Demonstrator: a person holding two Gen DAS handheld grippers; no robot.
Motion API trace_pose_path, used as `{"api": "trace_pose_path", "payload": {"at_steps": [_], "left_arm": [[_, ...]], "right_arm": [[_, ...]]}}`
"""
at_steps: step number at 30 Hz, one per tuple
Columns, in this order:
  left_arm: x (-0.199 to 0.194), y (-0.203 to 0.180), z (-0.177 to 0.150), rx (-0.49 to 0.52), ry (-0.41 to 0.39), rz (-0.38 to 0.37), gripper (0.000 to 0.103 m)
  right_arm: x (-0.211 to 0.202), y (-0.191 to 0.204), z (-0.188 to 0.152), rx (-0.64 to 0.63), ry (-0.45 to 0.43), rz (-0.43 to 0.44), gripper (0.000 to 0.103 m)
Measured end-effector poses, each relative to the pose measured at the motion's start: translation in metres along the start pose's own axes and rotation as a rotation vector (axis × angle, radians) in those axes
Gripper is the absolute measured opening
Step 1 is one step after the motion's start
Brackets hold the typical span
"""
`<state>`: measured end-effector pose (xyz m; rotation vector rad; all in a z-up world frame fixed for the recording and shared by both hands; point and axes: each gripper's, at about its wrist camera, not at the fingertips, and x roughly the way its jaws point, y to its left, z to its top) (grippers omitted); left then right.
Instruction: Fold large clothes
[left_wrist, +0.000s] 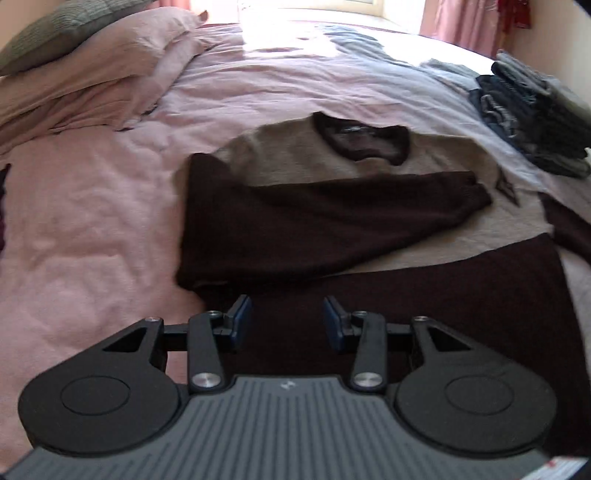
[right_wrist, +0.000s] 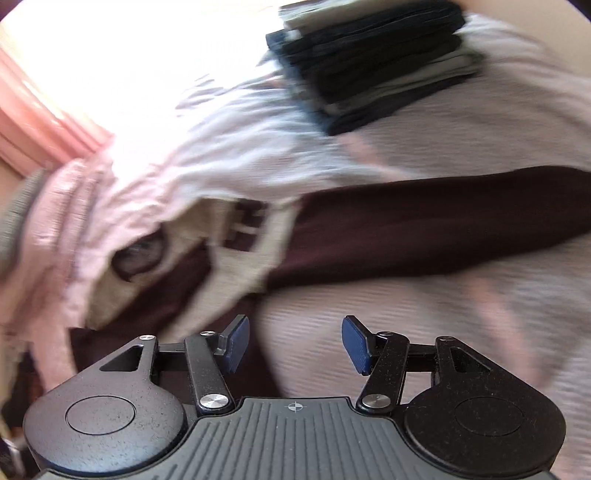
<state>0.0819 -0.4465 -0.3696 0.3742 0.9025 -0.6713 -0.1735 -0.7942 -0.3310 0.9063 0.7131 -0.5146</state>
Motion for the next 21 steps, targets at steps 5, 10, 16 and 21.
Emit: {"api": "trace_pose_path", "payload": {"at_steps": [5,10,16,21], "left_arm": [[0.003,0.042,0.002,-0.026,-0.01,0.106,0.043],[0.016,0.047,0.004,0.008,-0.015,0.1,0.05],[0.038,0.033,0.003,0.1,-0.018,0.109,0.05],[0.048,0.021,0.009,0.175,-0.05,0.109,0.043]], "right_arm": [[0.085,0.03,0.01,0.051,0.033,0.157,0.048],[0.153,0.038,0.021,0.144,0.045,0.13,0.042],[0.104,0.062,0.034,0.038,-0.174,0.19,0.0],[0.081,0.052,0.037,-0.02,-0.186,0.091,0.0]]}}
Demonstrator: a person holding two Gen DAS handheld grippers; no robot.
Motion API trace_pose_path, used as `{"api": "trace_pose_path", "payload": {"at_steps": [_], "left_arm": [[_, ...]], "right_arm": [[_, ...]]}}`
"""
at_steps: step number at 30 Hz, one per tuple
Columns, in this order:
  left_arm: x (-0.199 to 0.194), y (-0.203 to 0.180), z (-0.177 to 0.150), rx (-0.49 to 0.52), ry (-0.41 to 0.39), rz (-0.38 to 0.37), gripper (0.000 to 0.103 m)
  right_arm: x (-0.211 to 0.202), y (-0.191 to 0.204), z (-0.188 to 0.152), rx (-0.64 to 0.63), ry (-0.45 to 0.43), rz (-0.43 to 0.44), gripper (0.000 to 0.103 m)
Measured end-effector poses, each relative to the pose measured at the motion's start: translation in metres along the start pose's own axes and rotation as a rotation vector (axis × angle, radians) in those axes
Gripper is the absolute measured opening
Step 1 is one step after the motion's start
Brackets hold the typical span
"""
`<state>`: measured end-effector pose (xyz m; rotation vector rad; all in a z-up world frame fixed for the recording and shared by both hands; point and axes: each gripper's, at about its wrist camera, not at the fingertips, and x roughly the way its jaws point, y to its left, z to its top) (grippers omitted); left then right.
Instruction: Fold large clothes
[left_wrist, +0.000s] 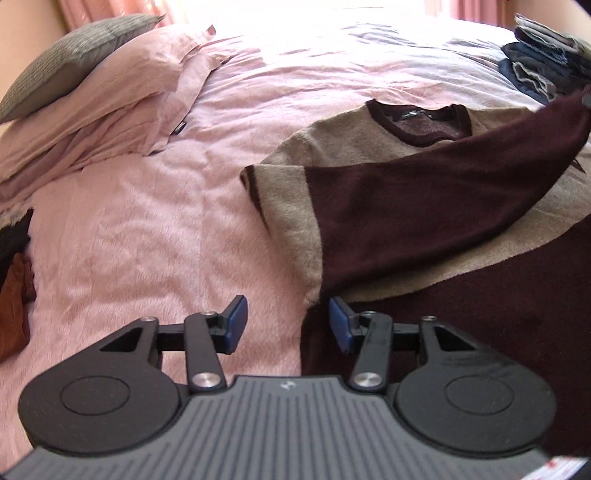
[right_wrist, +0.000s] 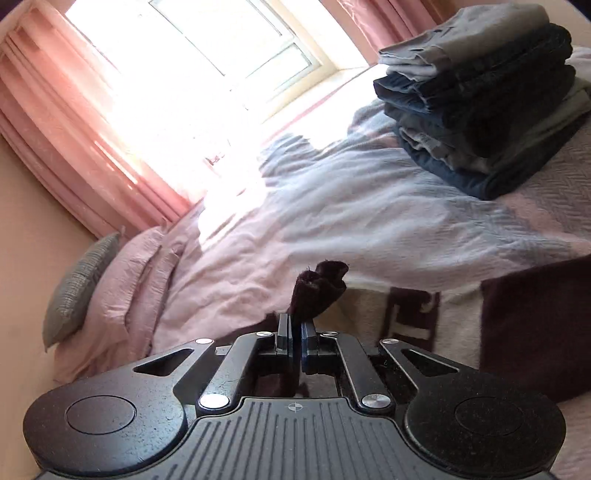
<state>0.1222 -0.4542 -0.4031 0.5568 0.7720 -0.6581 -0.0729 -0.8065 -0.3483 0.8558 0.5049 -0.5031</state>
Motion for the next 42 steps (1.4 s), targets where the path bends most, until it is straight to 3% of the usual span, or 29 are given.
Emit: {"api": "trace_pose_path", "payload": {"at_steps": [3,4,5,7,11,13,16,18,20,23,25,27,29,30,31,34,35,37,40,42], "left_arm": [[0.006,-0.013,0.002,0.112,-0.013,0.004,0.029],[0.008,-0.017,0.002,0.157,-0.015,0.007,0.016],[0.009,-0.019,0.0,0.191,-0.016,0.009,0.01],[0.008,-0.015,-0.003,0.195,-0.034,0.01,0.01],[0.004,0.018,-0.005,-0.003,-0.005,-0.022,0.009],[0.005,0.029,-0.007,-0.083,0.022,-0.059,0.01],[0.014,0.017,-0.003,-0.002,0.086,-0.04,0.018],[0.01,0.012,-0.001,0.052,0.079,-0.014,0.026],[-0.001,0.02,0.003,-0.003,0.072,-0.019,0.027],[-0.027,0.031,0.011,-0.116,0.002,-0.032,0.025],[-0.033,0.022,0.02,-0.102,-0.043,-0.046,0.025],[-0.022,0.004,0.029,-0.07,-0.04,-0.07,0.026],[0.007,-0.011,0.034,-0.073,0.037,-0.091,0.026],[0.023,-0.016,0.032,-0.078,0.093,-0.086,0.028],[0.033,-0.02,0.028,-0.083,0.128,-0.057,0.028],[0.022,-0.023,0.027,-0.133,0.102,-0.043,0.027],[0.015,-0.022,0.027,-0.162,0.1,-0.052,0.027],[-0.001,-0.018,0.027,-0.231,0.103,-0.075,0.027],[-0.02,-0.01,0.024,-0.315,0.107,-0.106,0.03],[-0.027,-0.007,0.022,-0.358,0.115,-0.113,0.03]], "right_arm": [[0.016,-0.02,-0.013,0.026,0.082,-0.074,0.0],[0.016,-0.023,-0.016,0.031,0.078,-0.085,0.0],[0.015,-0.025,-0.018,0.032,0.076,-0.089,0.0],[0.01,-0.028,-0.02,0.043,0.062,-0.076,0.0],[0.01,-0.033,-0.027,0.05,0.108,-0.054,0.0],[0.02,-0.036,-0.036,0.007,0.178,-0.111,0.0],[0.02,-0.04,-0.04,0.024,0.16,-0.117,0.0],[0.016,-0.035,-0.036,0.027,0.168,-0.136,0.001],[0.005,-0.026,-0.029,-0.009,0.155,-0.194,0.006],[-0.012,-0.008,-0.025,-0.165,0.045,-0.291,0.017],[-0.013,-0.007,-0.026,-0.216,0.006,-0.259,0.018],[0.001,-0.017,-0.028,-0.18,0.067,-0.156,0.018],[0.017,-0.027,-0.032,-0.172,0.153,-0.217,0.018],[0.012,-0.031,-0.032,-0.16,0.146,-0.219,0.018],[-0.003,-0.038,-0.03,-0.122,0.112,-0.196,0.018],[-0.061,-0.073,-0.023,0.016,0.033,-0.179,0.02],[-0.081,-0.09,-0.023,0.064,0.004,-0.189,0.026],[-0.122,-0.133,-0.022,0.172,-0.065,-0.248,0.038],[-0.172,-0.204,-0.021,0.389,-0.17,-0.363,0.039],[-0.193,-0.243,-0.02,0.515,-0.252,-0.39,0.039]]}}
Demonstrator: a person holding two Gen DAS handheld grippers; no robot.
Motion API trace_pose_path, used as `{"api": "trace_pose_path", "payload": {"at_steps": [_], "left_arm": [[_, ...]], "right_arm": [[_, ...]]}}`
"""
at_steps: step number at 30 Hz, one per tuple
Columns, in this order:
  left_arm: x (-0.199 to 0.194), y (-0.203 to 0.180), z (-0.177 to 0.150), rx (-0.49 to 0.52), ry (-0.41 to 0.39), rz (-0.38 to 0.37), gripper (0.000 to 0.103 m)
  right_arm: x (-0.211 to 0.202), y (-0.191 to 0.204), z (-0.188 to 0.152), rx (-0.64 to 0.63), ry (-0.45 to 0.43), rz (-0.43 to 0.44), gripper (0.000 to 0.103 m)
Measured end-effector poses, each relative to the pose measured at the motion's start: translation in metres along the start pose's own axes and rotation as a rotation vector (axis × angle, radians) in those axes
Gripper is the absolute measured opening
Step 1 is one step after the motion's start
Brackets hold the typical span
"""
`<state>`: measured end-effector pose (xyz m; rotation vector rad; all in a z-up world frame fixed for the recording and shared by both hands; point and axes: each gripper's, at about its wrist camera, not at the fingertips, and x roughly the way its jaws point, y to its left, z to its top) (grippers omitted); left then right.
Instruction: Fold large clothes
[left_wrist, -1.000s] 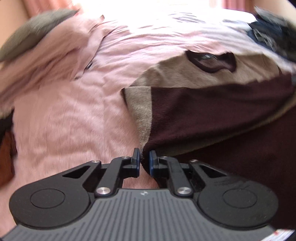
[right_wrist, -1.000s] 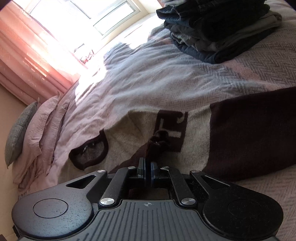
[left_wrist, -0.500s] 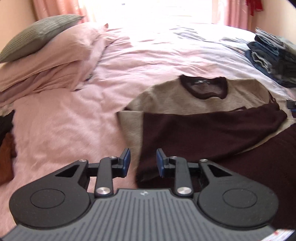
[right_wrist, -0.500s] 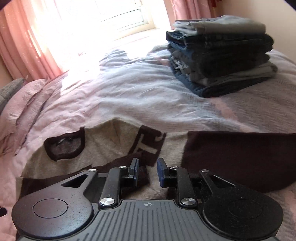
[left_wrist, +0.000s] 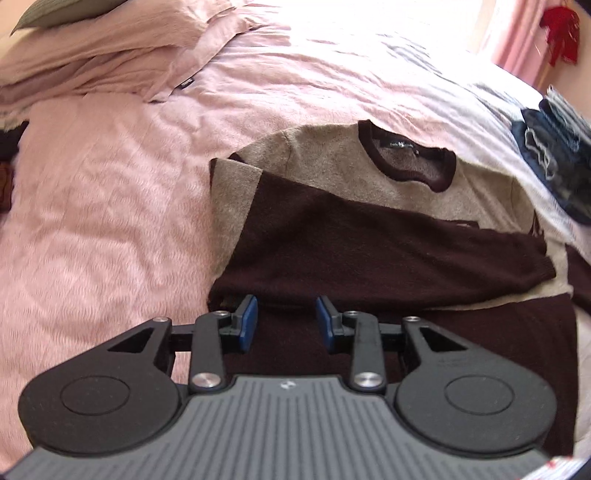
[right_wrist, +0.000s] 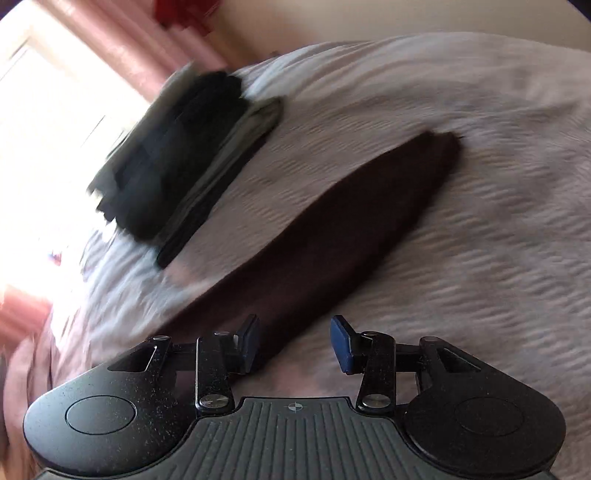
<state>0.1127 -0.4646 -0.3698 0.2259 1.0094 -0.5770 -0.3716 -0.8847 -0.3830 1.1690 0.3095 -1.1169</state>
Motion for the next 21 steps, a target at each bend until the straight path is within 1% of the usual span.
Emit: {"api": "trace_pose_path", "payload": {"at_steps": [3,5,6,7,8,10,12,14,15,17,18,19,20,21], "left_arm": [[-0.005,0.004,-0.003,-0.058,0.014,-0.008,0.031],[-0.008,0.006,-0.005,-0.092,0.023,-0.016,0.031],[-0.009,0.008,-0.005,-0.108,0.027,-0.024,0.031],[-0.012,0.01,-0.005,-0.12,0.029,-0.026,0.031],[-0.016,0.012,-0.006,-0.128,0.026,-0.031,0.031],[-0.025,0.018,-0.007,-0.144,0.016,-0.041,0.031],[-0.034,0.025,-0.008,-0.158,0.007,-0.045,0.031],[-0.043,0.033,-0.01,-0.183,-0.003,-0.051,0.031],[-0.047,0.038,-0.011,-0.198,-0.007,-0.056,0.031],[-0.055,0.045,-0.014,-0.218,-0.016,-0.066,0.03],[-0.058,0.047,-0.016,-0.225,-0.021,-0.07,0.03],[-0.061,0.051,-0.017,-0.233,-0.025,-0.076,0.03],[-0.063,0.053,-0.02,-0.241,-0.028,-0.082,0.03],[-0.065,0.056,-0.022,-0.249,-0.03,-0.088,0.03]], "right_arm": [[0.011,-0.029,0.02,0.139,-0.036,0.044,0.039],[0.024,-0.034,0.026,0.167,-0.039,0.08,0.039],[0.029,-0.029,0.027,0.162,-0.039,0.056,0.027],[0.03,-0.021,0.029,0.139,-0.048,0.042,0.01],[0.028,-0.008,0.031,0.102,-0.067,0.025,0.003],[0.017,0.032,0.032,-0.011,-0.124,-0.001,0.003],[0.0,0.087,0.028,-0.158,-0.187,0.024,0.003],[-0.022,0.154,0.013,-0.307,-0.233,0.127,0.003],[-0.035,0.19,0.0,-0.395,-0.247,0.196,0.003],[-0.063,0.254,-0.04,-0.568,-0.254,0.379,0.003],[-0.077,0.283,-0.067,-0.662,-0.247,0.475,0.003],[-0.09,0.309,-0.098,-0.765,-0.225,0.575,0.003],[-0.099,0.33,-0.128,-0.864,-0.177,0.664,0.004],[-0.105,0.347,-0.16,-0.966,-0.118,0.741,0.008]]}}
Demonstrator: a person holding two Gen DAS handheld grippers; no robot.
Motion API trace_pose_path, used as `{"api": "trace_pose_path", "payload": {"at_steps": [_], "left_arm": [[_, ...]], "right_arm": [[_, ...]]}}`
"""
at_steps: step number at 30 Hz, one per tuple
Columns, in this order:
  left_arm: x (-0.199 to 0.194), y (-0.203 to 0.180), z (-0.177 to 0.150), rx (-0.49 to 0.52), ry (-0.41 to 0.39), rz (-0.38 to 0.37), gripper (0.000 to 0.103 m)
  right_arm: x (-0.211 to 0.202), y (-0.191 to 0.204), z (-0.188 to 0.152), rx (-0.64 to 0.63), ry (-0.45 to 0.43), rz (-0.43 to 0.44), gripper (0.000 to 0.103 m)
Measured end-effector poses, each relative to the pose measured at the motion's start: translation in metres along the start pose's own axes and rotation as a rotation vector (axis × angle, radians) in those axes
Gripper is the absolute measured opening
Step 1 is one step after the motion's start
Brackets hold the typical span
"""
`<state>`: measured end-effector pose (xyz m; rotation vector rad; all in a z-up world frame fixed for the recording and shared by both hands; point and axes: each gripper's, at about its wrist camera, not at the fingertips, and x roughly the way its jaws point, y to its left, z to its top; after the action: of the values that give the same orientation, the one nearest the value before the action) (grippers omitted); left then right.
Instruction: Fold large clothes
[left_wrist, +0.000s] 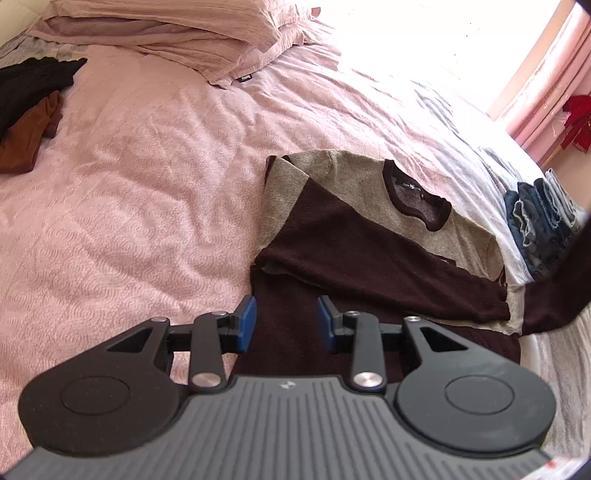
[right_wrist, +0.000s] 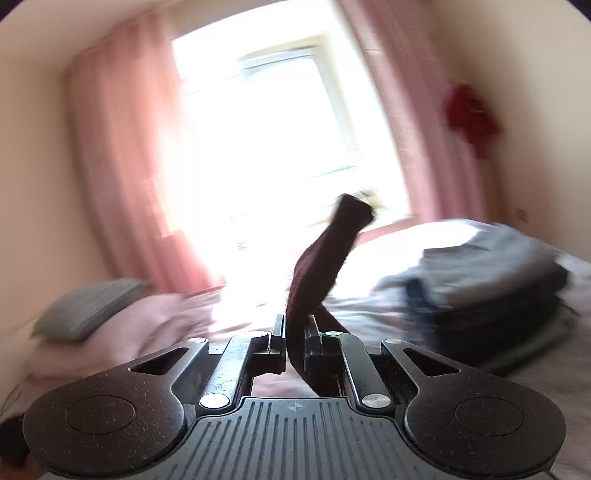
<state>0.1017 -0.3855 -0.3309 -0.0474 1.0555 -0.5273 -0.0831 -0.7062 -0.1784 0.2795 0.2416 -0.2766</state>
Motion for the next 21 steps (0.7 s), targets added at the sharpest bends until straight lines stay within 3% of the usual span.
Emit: {"api": "trace_pose_path", "payload": {"at_steps": [1,3,4,7,10,12,15,20,21], "left_arm": [[-0.001,0.003,-0.002,-0.006,0.0,0.0,0.03],[-0.002,0.01,-0.004,-0.015,0.005,0.01,0.03],[-0.003,0.015,-0.006,-0.024,0.012,0.008,0.03],[0.0,0.025,-0.011,-0.026,0.036,0.003,0.03],[0.008,0.032,-0.014,-0.021,0.052,0.008,0.03],[0.015,0.032,-0.013,-0.03,0.061,0.002,0.03],[0.026,0.026,-0.006,-0.028,0.057,-0.014,0.03],[0.048,0.01,0.01,-0.002,0.054,-0.02,0.03],[0.052,0.008,0.013,0.0,0.054,-0.021,0.03]], "right_arm": [[0.011,0.031,-0.01,-0.08,0.042,0.071,0.013],[0.034,0.08,-0.042,-0.247,0.176,0.096,0.07],[0.04,0.092,-0.061,-0.302,0.233,0.089,0.074],[0.05,0.083,-0.105,-0.344,0.408,0.027,0.073],[0.043,0.041,-0.134,-0.34,0.502,-0.08,0.073],[0.033,0.019,-0.144,-0.395,0.553,-0.164,0.064],[0.035,-0.012,-0.159,-0.545,0.589,-0.242,0.053],[0.044,-0.02,-0.192,-0.821,0.55,-0.186,0.046],[0.047,-0.021,-0.196,-0.865,0.548,-0.168,0.028]]}}
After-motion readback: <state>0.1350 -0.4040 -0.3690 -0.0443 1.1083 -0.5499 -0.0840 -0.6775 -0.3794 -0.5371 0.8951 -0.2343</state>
